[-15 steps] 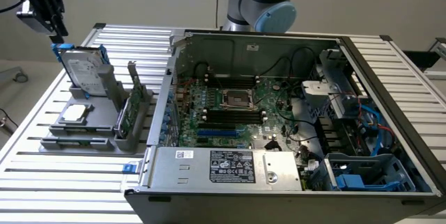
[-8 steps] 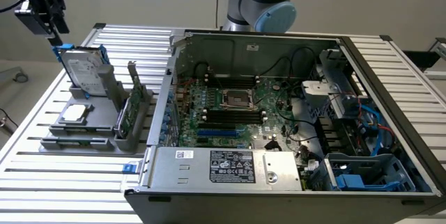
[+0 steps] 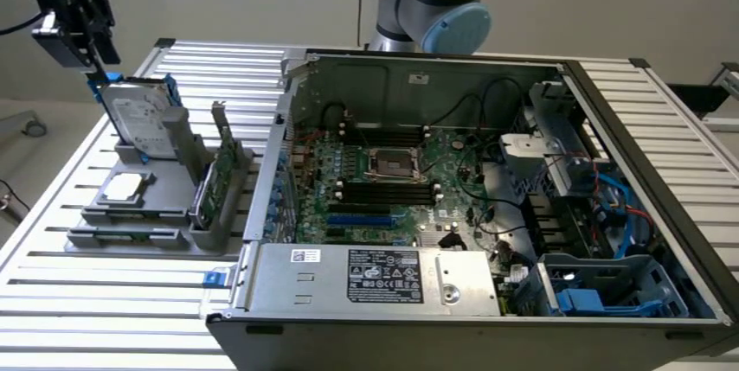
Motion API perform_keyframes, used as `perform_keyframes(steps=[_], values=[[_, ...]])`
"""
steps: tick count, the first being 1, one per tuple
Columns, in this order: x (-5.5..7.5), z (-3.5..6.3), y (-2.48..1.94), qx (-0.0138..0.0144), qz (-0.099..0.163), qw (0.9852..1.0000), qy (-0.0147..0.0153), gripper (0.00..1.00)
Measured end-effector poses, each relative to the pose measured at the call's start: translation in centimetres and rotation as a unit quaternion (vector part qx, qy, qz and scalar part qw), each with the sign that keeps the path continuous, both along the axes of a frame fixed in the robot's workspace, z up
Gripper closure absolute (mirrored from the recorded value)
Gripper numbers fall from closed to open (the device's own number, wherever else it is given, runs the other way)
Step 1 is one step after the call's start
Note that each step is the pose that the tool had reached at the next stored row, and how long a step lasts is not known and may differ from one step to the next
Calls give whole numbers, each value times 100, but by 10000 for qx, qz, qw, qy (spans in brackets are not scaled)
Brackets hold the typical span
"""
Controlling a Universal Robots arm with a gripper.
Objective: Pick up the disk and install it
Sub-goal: 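Pick up the disk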
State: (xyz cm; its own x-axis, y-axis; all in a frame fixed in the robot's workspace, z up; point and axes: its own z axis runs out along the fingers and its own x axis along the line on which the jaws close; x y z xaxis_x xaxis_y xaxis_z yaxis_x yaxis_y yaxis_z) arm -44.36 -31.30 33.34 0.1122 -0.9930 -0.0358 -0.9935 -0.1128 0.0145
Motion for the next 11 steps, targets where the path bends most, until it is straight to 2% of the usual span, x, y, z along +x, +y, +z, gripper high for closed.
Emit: perform_keyframes(steps=[11], values=[[0, -200, 0, 0, -146, 9999, -24, 46]])
